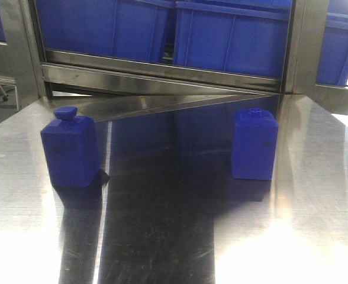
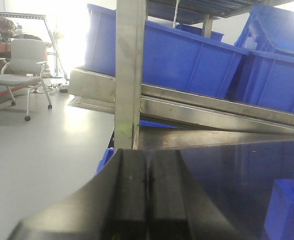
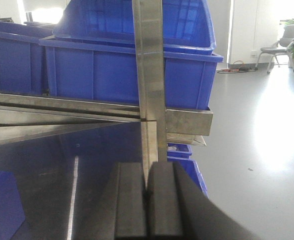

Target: Pick and sort blue part to right shelf

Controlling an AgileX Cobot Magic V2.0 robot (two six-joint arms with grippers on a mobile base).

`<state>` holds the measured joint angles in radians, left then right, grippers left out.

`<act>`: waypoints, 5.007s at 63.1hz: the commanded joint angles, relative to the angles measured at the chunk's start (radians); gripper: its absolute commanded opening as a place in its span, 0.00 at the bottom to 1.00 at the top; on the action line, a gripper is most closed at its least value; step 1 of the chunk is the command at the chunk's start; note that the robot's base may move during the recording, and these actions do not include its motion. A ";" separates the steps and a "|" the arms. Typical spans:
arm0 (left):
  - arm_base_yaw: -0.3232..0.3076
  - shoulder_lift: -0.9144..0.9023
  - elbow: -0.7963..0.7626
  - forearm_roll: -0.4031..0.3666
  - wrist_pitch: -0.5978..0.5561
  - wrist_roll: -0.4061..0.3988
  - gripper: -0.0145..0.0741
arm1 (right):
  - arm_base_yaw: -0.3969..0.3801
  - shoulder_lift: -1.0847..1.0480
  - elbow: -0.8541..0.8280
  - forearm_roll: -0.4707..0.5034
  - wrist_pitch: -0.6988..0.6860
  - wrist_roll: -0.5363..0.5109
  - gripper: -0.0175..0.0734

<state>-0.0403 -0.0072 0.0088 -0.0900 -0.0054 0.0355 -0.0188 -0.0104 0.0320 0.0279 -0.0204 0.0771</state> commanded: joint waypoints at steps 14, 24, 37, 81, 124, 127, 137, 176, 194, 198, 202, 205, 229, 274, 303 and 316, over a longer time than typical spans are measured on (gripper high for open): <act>0.000 -0.019 0.022 -0.006 -0.084 -0.006 0.30 | -0.003 -0.021 -0.023 -0.007 -0.090 0.005 0.25; 0.000 -0.019 0.022 -0.006 -0.084 -0.006 0.30 | -0.003 -0.021 -0.023 -0.007 -0.090 0.005 0.25; 0.000 -0.019 0.022 -0.006 -0.084 -0.006 0.30 | -0.003 -0.021 -0.089 -0.006 0.062 0.005 0.25; 0.000 -0.019 0.022 -0.006 -0.084 -0.006 0.30 | -0.003 0.410 -0.481 0.037 0.382 -0.062 0.25; 0.000 -0.019 0.022 -0.006 -0.084 -0.006 0.30 | 0.252 1.019 -0.881 -0.225 0.690 0.296 0.88; 0.000 -0.019 0.022 -0.006 -0.084 -0.006 0.30 | 0.281 1.063 -0.913 -0.225 0.723 0.308 0.88; 0.000 -0.019 0.022 -0.006 -0.084 -0.006 0.30 | 0.372 1.222 -1.053 -0.208 0.874 0.373 0.88; 0.000 -0.019 0.022 -0.006 -0.084 -0.006 0.30 | 0.544 1.679 -1.534 -0.107 1.157 0.576 0.88; 0.000 -0.019 0.022 -0.006 -0.084 -0.006 0.30 | 0.554 1.722 -1.533 -0.111 1.140 0.576 0.88; 0.000 -0.019 0.022 -0.006 -0.084 -0.006 0.30 | 0.554 1.735 -1.533 -0.111 1.131 0.576 0.88; 0.000 -0.019 0.022 -0.006 -0.084 -0.006 0.30 | 0.554 1.748 -1.530 -0.111 1.118 0.576 0.88; 0.000 -0.019 0.022 -0.006 -0.084 -0.006 0.30 | 0.554 1.758 -1.530 -0.111 1.107 0.576 0.88; 0.000 -0.019 0.022 -0.006 -0.084 -0.006 0.30 | 0.554 1.804 -1.511 -0.106 1.062 0.601 0.88; 0.000 -0.019 0.022 -0.006 -0.084 -0.006 0.30 | 0.553 1.802 -1.471 -0.105 1.046 0.601 0.68; 0.000 -0.019 0.022 -0.006 -0.084 -0.006 0.30 | 0.520 1.622 -1.395 -0.078 0.971 0.213 0.68; 0.000 -0.019 0.022 -0.006 -0.084 -0.006 0.30 | 0.438 1.462 -1.207 0.015 0.806 -0.033 0.68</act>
<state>-0.0403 -0.0072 0.0088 -0.0900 -0.0054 0.0355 0.4561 1.5556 -1.2130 0.0148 0.8889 0.1517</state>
